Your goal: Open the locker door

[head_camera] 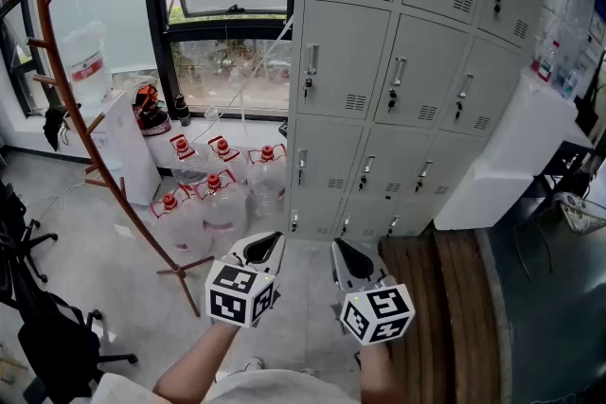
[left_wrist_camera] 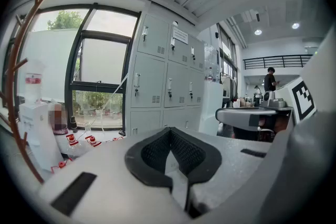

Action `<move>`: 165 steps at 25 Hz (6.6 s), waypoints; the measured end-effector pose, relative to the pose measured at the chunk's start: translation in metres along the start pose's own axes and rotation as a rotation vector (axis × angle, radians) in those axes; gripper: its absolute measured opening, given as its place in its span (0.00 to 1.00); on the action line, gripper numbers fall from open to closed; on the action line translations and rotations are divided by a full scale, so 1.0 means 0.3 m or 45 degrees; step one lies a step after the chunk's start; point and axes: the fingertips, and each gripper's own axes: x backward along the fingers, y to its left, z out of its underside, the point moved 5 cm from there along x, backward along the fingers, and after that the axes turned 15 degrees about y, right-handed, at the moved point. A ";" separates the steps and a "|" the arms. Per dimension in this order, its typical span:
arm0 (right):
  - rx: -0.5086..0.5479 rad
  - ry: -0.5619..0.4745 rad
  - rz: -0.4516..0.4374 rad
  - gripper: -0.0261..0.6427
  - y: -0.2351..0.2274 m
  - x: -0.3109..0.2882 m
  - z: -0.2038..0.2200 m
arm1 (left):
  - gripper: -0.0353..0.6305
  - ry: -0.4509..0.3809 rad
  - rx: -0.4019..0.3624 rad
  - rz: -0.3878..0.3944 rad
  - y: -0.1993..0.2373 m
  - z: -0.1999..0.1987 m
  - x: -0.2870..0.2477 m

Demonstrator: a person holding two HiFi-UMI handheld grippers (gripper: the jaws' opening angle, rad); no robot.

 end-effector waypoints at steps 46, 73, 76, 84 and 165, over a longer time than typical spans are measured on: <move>0.075 0.084 -0.052 0.04 -0.220 -0.611 -0.232 | 0.06 -0.016 0.029 0.030 0.434 -0.298 -0.454; 0.093 -0.070 0.062 0.04 -0.318 -1.000 -0.531 | 0.06 -0.059 0.006 0.065 0.824 -0.484 -0.646; 0.116 -0.094 0.062 0.04 -0.353 -1.032 -0.561 | 0.06 -0.068 0.000 0.059 0.838 -0.517 -0.686; 0.139 -0.124 0.042 0.04 -0.465 -1.145 -0.642 | 0.06 -0.084 -0.013 0.052 0.875 -0.615 -0.821; 0.011 -0.189 0.402 0.32 -0.557 -1.224 -0.766 | 0.06 0.019 -0.276 0.583 0.959 -0.770 -1.139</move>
